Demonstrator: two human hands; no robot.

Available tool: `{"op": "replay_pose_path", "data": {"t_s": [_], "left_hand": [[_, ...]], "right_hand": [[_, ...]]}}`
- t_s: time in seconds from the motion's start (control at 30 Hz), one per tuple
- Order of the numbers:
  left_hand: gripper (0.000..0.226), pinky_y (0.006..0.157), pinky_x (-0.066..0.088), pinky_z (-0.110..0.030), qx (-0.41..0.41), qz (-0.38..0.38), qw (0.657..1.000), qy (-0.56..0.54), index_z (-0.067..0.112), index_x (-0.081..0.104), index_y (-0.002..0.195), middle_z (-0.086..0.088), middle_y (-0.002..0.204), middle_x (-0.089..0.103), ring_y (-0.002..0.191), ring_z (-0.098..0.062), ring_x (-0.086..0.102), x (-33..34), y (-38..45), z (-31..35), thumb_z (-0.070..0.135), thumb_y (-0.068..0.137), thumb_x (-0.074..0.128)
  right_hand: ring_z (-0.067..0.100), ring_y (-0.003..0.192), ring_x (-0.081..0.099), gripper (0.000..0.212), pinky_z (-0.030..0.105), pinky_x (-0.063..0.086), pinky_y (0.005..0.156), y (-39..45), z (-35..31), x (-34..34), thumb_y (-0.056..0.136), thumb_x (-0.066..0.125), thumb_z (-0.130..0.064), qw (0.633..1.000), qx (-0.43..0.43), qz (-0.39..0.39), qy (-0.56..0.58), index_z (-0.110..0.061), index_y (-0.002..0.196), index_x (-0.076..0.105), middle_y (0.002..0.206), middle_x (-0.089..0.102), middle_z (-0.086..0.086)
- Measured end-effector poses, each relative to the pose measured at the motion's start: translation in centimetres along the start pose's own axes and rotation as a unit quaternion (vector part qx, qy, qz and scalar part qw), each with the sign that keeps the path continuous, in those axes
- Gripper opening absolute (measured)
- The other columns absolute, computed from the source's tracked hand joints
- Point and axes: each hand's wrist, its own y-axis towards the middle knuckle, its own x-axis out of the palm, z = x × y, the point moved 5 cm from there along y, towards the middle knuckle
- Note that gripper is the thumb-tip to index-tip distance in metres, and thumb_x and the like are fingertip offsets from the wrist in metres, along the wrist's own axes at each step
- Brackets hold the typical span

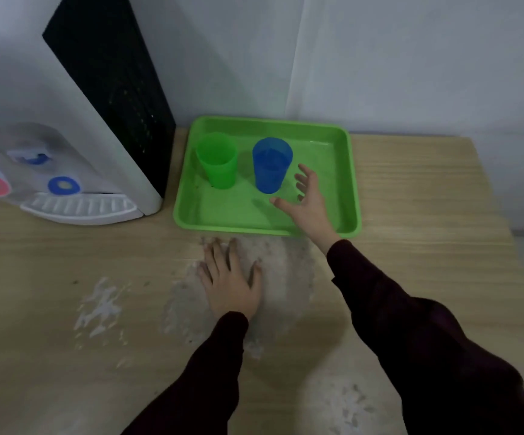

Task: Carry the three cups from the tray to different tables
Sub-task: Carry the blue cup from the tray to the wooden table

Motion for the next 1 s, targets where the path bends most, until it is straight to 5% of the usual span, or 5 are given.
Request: {"op": "replay_pose_path", "data": {"t_s": [0.2,0.37,0.73,0.9,1.0], "left_hand": [[0.066,0.111,0.023,-0.055,-0.002,0.024,0.999,0.043,0.014,0.041,0.138,-0.019,0.148,0.041,0.141,-0.036,0.03,0.5,0.2,0.0,0.051,0.083,0.042],[0.067,0.114,0.018,-0.055,-0.007,0.021,0.999,0.034,0.015,0.038,0.14,-0.019,0.15,0.038,0.143,-0.036,0.027,0.8,0.2,-0.1,0.052,0.084,0.042],[0.067,0.112,0.02,-0.057,-0.009,0.003,1.0,0.03,0.014,0.042,0.137,-0.019,0.148,0.041,0.141,-0.036,0.03,0.6,0.3,0.0,0.051,0.081,0.044],[0.067,0.114,0.014,-0.057,-0.007,-0.018,1.0,0.006,0.014,0.038,0.141,-0.02,0.152,0.033,0.145,-0.035,0.022,0.2,0.1,0.0,0.051,0.084,0.04],[0.067,0.117,0.004,-0.054,0.003,-0.059,0.998,0.002,0.015,0.025,0.148,-0.02,0.158,0.018,0.148,-0.034,0.008,-0.1,-0.2,0.0,0.045,0.09,0.041]], "right_hand": [[0.018,0.133,0.041,0.118,0.027,0.034,0.107,4.9,0.9,2.3,0.064,0.089,-0.01,0.999,-0.002,-0.025,0.041,-0.017,0.153,0.012,0.147,0.039,0.01],[0.003,0.11,0.054,0.107,0.003,0.044,0.09,6.6,0.6,3.4,0.06,0.089,-0.003,0.996,-0.037,0.025,0.076,-0.007,0.145,0.023,0.13,0.048,0.005],[0.028,0.116,0.058,0.071,0.034,0.048,0.102,2.3,-1.7,1.5,0.066,0.085,0.0,0.991,-0.04,0.077,0.102,0.002,0.128,0.05,0.125,0.061,0.018],[0.017,0.101,0.063,0.057,0.034,0.053,0.093,-4.9,-3.3,-2.7,0.067,0.083,0.003,0.985,-0.059,0.103,0.128,0.002,0.118,0.056,0.109,0.065,0.008],[0.002,0.091,0.063,0.053,0.02,0.052,0.083,-9.7,-3.3,-6.1,0.067,0.082,0.007,0.981,-0.07,0.124,0.135,-0.005,0.113,0.057,0.101,0.065,-0.001]]}}
